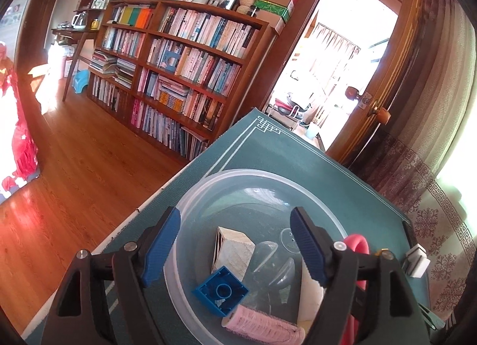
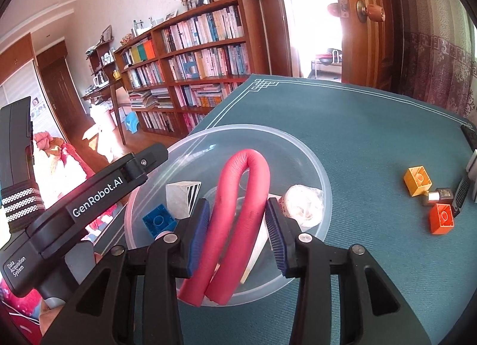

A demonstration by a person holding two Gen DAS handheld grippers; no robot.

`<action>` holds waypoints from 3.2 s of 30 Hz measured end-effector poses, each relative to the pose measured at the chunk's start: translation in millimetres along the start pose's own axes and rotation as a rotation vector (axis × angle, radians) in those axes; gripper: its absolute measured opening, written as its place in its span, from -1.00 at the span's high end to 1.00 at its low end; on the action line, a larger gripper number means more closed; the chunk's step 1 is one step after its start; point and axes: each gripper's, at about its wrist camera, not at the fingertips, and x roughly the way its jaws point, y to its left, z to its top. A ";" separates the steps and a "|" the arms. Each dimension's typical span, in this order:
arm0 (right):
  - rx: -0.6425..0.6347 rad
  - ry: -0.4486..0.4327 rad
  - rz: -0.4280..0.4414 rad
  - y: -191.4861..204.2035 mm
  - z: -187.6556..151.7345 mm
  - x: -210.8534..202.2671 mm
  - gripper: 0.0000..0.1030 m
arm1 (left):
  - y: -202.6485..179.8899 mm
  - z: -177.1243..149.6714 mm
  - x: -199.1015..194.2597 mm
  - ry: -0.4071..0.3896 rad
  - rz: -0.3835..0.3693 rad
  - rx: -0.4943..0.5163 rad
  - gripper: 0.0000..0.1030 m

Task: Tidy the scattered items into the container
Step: 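Carry the block and foam tube into the clear bowl and release both, then move both open tools back toward the Lego bricks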

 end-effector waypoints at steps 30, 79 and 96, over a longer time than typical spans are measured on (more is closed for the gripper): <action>0.161 -0.016 -0.137 -56.7 -50.4 -53.7 -0.05 | -31.0 -11.6 -21.4 -0.141 0.097 0.187 -0.62; 0.366 -0.126 -0.290 -126.6 -128.8 -186.6 -0.07 | -114.3 -100.5 -120.4 -0.098 -0.060 0.485 -1.00; 0.314 -0.071 -0.348 -182.6 -115.9 -181.0 -0.17 | -152.3 -113.7 -85.3 0.096 -0.134 0.570 -1.00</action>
